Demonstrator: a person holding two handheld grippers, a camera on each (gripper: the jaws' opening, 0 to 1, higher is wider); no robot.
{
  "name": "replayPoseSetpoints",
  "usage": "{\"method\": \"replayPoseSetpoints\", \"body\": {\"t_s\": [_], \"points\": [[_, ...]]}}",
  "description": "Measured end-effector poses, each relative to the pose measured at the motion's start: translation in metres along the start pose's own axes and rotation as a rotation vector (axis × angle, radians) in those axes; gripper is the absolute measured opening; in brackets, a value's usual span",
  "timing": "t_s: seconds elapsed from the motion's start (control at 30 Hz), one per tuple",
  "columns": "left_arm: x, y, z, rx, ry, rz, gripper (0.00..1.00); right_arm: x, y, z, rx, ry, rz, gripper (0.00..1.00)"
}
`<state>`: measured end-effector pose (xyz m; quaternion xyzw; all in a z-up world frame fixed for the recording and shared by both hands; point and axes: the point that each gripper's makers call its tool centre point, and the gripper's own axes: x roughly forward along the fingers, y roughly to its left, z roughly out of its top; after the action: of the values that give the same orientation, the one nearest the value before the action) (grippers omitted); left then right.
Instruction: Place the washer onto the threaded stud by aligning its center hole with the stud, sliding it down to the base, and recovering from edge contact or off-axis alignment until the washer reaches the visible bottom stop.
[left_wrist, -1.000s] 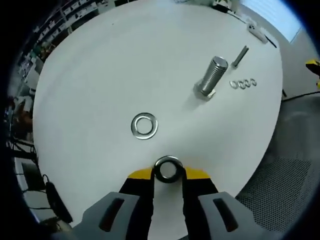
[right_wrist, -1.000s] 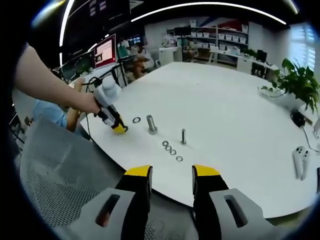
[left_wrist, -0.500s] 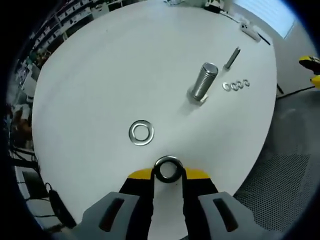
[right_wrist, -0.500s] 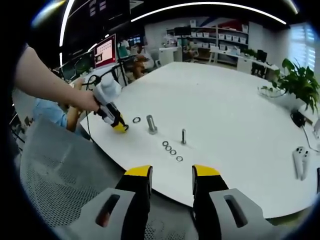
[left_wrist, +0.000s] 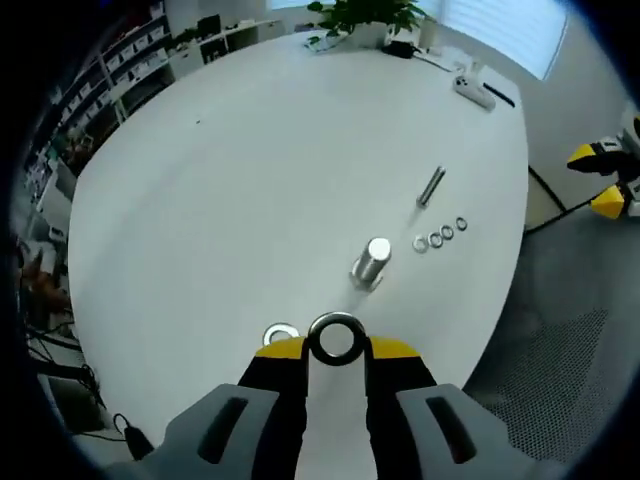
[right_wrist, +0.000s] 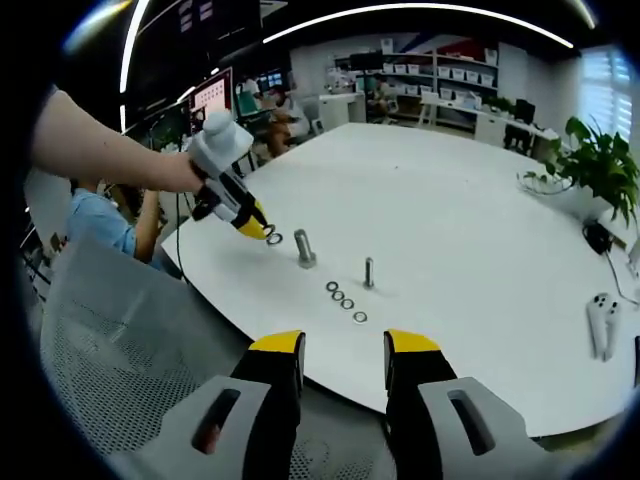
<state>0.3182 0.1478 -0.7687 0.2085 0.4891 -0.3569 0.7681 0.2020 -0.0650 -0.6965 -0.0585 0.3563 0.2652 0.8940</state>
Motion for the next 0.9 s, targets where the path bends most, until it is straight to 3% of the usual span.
{"method": "replayPoseSetpoints", "body": {"t_s": [0.37,0.9], "points": [[0.004,-0.016,0.031,0.049,-0.025,-0.027,0.19,0.0,0.0,0.001,0.001,-0.004,0.0,0.34],[0.021,-0.028,0.043,0.107,0.009,-0.047,0.19,0.0,0.0,0.002,0.005,-0.01,0.002,0.34]]}}
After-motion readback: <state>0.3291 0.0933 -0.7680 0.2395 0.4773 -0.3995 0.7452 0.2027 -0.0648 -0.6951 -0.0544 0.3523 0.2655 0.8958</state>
